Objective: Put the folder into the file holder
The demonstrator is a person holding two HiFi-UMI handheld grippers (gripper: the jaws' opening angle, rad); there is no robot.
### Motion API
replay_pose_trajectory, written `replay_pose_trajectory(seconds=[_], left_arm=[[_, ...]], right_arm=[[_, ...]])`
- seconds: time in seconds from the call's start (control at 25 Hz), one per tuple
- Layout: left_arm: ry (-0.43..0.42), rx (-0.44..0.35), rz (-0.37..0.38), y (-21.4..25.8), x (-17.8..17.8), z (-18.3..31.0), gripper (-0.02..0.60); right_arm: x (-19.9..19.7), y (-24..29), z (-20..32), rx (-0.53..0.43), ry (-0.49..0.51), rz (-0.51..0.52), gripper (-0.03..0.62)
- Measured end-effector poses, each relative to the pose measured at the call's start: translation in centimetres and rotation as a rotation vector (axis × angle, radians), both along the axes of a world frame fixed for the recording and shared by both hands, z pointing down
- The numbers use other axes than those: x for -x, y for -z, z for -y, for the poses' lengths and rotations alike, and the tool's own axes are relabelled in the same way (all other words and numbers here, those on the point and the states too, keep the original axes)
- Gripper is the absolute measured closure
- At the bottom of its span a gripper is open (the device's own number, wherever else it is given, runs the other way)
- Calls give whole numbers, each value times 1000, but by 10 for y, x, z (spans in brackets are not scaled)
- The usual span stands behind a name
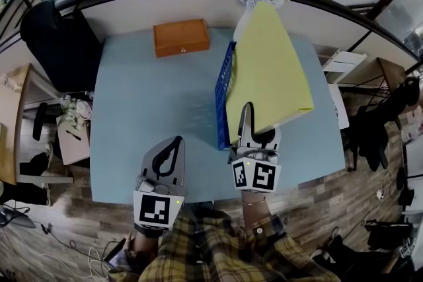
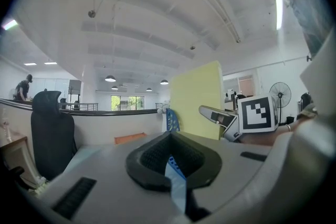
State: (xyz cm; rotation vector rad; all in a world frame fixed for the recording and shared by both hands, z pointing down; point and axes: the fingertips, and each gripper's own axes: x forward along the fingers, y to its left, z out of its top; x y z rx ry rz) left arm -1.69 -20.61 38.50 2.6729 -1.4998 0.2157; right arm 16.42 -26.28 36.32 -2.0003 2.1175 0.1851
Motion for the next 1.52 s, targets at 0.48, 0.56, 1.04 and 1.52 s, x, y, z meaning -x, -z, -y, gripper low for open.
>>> replay_pose_trajectory(seconds=[0.48, 0.56, 1.04, 1.52], left_arm=[[16, 25, 1, -10, 6, 8, 589], [17, 25, 3, -9, 6, 7, 589], [34, 36, 7, -15, 8, 4, 591], [41, 44, 3, -21, 5, -2, 589]], right_arm=[[4, -15, 4, 25, 4, -12, 437], [5, -14, 3, 21, -1, -14, 437], [11, -42, 2, 71, 17, -49, 437], [15, -81, 5, 183, 53, -104, 436]])
